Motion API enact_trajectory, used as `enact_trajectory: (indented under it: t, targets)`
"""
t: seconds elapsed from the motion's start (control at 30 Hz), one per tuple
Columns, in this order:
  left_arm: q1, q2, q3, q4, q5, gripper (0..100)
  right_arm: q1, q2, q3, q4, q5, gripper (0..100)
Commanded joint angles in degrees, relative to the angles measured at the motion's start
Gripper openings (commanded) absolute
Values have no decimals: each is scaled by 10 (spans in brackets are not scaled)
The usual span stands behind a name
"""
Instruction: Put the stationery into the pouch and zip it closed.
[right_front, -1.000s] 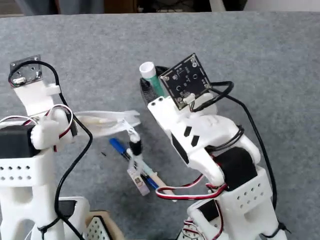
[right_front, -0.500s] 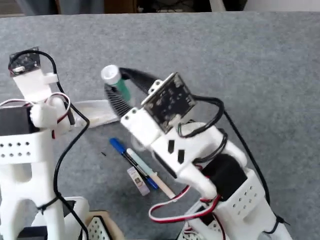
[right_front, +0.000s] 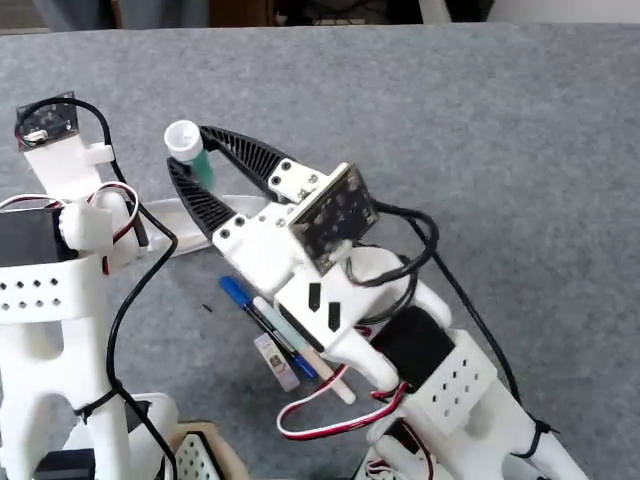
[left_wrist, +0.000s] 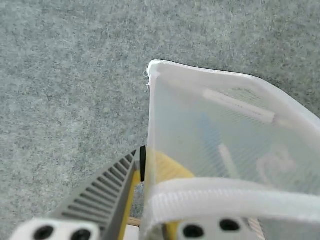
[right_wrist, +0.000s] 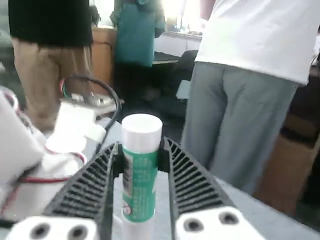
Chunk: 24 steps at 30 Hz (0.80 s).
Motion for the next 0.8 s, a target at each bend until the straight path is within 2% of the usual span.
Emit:
enact_trajectory:
  t: [0.0,0.27,0.47,0.77]
  targets:
    - [-9,11,-8,0,2,29,2,-6,-1,-24,-77,11]
    - [-9,11,-10,0,2,29,33,-25,8,27,-204,11]
    - [-9,11,-11,0,2,29,41,-66,91,26,-209,11]
    - [-9,11,-12,0,2,29,41,-71,133,-58,-206,11]
